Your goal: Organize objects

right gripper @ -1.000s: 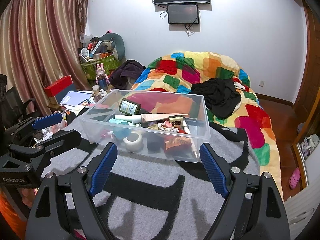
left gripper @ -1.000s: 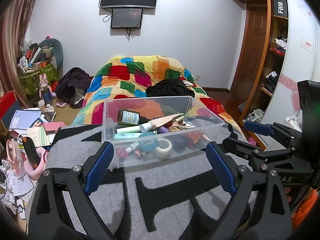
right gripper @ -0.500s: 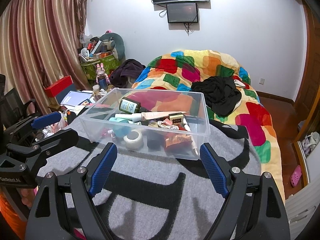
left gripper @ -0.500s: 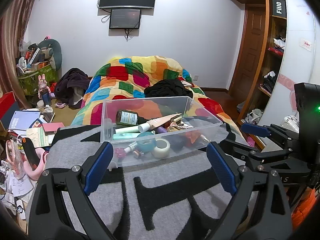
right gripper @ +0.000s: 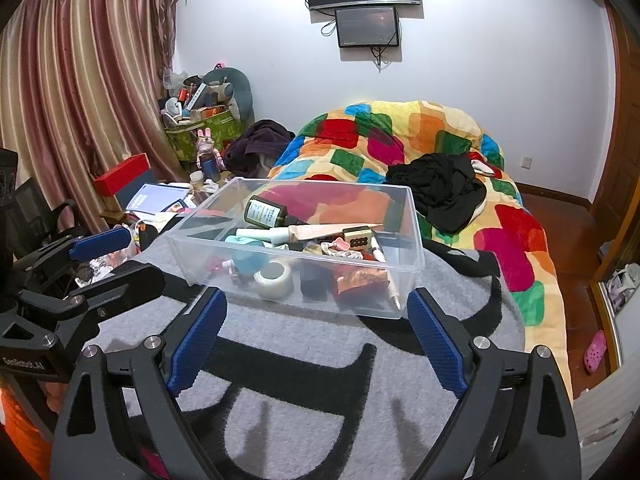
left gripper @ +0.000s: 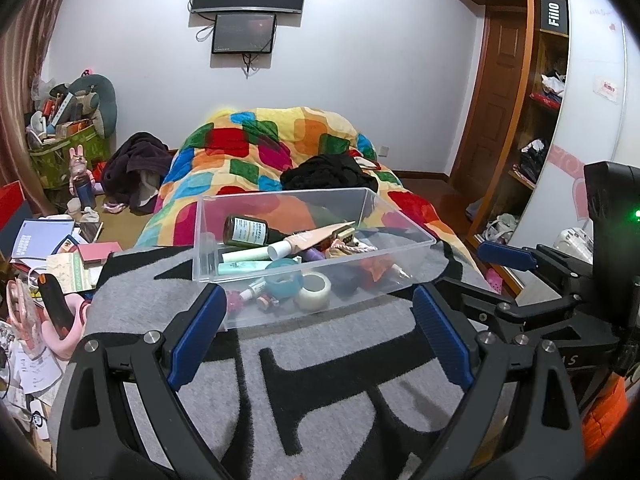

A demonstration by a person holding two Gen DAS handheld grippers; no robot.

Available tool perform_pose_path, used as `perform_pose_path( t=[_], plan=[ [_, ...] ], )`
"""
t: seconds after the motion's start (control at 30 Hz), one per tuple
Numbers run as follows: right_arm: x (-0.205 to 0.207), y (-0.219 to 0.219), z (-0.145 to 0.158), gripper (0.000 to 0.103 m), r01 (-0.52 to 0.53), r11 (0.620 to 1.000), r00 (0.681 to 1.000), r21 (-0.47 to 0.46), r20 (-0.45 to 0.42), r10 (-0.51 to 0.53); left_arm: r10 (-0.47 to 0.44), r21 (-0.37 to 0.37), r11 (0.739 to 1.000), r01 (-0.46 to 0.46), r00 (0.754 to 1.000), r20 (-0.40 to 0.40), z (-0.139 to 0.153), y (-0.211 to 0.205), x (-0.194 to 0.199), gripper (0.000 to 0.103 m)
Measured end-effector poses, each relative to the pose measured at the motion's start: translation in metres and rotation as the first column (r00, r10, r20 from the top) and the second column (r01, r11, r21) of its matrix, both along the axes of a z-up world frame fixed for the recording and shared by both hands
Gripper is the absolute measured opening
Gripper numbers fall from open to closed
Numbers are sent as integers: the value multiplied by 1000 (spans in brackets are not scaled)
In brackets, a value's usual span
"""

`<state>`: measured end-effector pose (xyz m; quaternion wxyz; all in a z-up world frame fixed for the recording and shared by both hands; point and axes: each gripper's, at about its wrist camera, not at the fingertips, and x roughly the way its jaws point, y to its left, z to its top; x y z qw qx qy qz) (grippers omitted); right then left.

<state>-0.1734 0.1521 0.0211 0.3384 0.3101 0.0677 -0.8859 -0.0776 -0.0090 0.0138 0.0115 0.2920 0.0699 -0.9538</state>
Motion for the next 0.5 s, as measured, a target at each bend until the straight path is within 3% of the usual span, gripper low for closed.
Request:
perform_pose_path(
  t=[0.5],
  plan=[
    [0, -2, -1, 93, -1, 1000, 1000, 4, 17, 1, -8, -18, 1000, 8, 1000, -5, 1, 6, 3, 95]
  ],
)
